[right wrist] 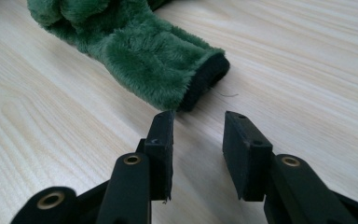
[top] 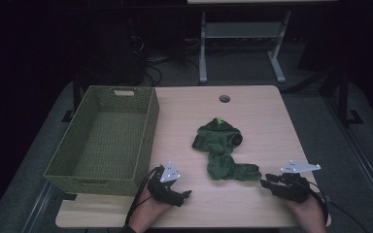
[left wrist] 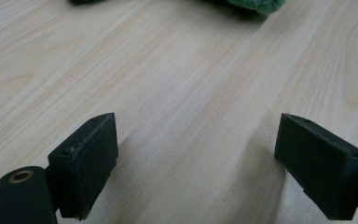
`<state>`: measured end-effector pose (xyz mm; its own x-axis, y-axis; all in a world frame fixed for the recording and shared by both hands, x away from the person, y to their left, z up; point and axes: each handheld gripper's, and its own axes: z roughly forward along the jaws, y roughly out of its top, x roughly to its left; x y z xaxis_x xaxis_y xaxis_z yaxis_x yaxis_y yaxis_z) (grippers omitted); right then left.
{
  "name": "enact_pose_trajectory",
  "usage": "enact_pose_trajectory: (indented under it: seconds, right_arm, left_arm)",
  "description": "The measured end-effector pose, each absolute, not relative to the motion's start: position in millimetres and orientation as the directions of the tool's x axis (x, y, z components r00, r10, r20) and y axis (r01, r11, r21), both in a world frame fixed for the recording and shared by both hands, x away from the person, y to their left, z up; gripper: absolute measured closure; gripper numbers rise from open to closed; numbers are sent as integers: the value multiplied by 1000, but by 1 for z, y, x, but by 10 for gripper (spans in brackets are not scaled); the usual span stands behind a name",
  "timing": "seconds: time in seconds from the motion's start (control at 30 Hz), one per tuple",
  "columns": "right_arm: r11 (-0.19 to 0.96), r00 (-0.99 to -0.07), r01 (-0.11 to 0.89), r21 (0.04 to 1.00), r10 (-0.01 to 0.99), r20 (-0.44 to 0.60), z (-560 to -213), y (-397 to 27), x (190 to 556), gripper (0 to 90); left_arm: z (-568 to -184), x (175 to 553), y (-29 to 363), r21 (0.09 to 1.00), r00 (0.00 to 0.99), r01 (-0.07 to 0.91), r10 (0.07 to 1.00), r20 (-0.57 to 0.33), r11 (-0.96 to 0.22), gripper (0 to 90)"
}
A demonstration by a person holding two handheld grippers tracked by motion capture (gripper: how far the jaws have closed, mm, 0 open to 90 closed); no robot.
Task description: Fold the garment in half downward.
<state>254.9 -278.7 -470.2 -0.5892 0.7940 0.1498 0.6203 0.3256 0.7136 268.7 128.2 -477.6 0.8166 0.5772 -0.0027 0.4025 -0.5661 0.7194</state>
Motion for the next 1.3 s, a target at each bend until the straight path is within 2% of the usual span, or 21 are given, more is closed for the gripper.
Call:
enact_pose_trajectory:
  seconds: [0.17, 0.43, 0.67, 0.7, 0.8, 0.87, 1.03, 1.3]
  right_arm:
    - [342, -602, 615, 711, 786, 143, -474, -273, 262, 619]
    - [332, -599, 609, 721, 788, 143, -472, -275, 265, 676]
    - [351, -624, 592, 725, 769, 137, -472, -272, 269, 666]
    - [355, -630, 586, 728, 765, 134, -472, -271, 269, 676]
    - [371, -651, 567, 736, 749, 123, -470, -269, 269, 813]
    - [373, -660, 560, 740, 741, 126, -468, -267, 268, 845]
    - [371, -673, 545, 752, 728, 129, -462, -266, 268, 866]
    - [360, -722, 465, 808, 683, 112, -434, -258, 268, 875]
  left_arm:
    - [-478, 269, 128, 720, 818, 401, 575, -3, -567, 126]
    - [-478, 269, 128, 719, 818, 401, 575, -3, -567, 126]
    - [-478, 269, 128, 720, 819, 400, 574, -3, -568, 126]
    - [-478, 269, 128, 720, 819, 400, 573, -2, -568, 126]
    - [-478, 269, 128, 720, 819, 400, 573, -3, -568, 126]
    - [-478, 269, 128, 719, 819, 400, 573, -2, -568, 126]
    - [-478, 269, 128, 720, 819, 400, 573, -3, -568, 126]
    - [-478, 269, 128, 719, 819, 400, 574, -2, -568, 127]
